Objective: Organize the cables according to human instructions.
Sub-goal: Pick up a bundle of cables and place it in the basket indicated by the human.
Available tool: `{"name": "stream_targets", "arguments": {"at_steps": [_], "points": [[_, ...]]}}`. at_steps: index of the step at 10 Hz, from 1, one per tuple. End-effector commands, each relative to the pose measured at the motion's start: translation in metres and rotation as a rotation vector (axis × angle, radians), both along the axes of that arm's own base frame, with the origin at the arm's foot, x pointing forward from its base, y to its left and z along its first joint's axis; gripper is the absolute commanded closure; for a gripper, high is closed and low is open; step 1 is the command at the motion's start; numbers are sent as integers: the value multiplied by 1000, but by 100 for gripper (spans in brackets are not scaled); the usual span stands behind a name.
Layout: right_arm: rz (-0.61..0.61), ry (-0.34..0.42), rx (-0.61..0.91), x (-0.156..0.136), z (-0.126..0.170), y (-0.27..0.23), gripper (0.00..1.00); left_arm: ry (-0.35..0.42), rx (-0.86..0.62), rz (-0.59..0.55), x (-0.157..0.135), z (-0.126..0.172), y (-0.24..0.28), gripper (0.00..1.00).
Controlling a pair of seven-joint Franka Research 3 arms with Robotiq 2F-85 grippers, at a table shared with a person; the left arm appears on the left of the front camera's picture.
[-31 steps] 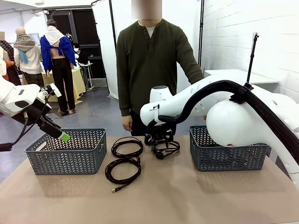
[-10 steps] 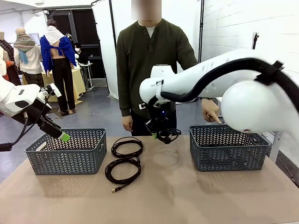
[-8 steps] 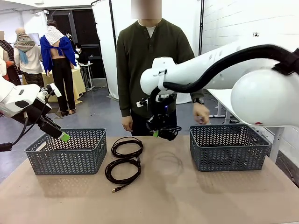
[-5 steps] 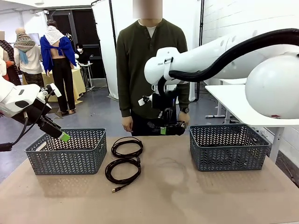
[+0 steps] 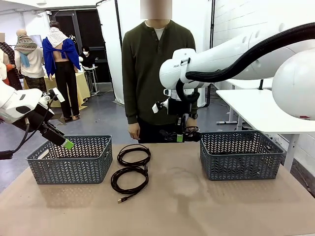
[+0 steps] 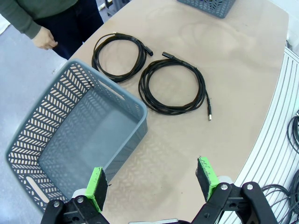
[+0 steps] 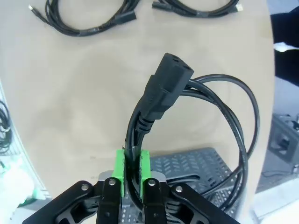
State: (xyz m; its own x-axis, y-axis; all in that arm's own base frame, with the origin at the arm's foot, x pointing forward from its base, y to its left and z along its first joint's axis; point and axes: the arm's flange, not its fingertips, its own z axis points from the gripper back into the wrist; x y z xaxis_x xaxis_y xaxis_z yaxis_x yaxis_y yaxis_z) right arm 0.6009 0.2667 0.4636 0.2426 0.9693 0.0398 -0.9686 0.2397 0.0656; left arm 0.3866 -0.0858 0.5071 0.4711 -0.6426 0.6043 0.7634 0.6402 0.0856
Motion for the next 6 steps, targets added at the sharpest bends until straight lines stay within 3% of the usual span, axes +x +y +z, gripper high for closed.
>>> {"name": "stream_targets", "arguments": {"at_steps": [1, 6], "points": [[11, -5, -13, 0, 3, 4, 100, 1, -17, 3, 2, -1, 2, 0], [6, 0, 0, -1, 0, 4, 100, 1, -17, 3, 2, -1, 2, 0]]}}
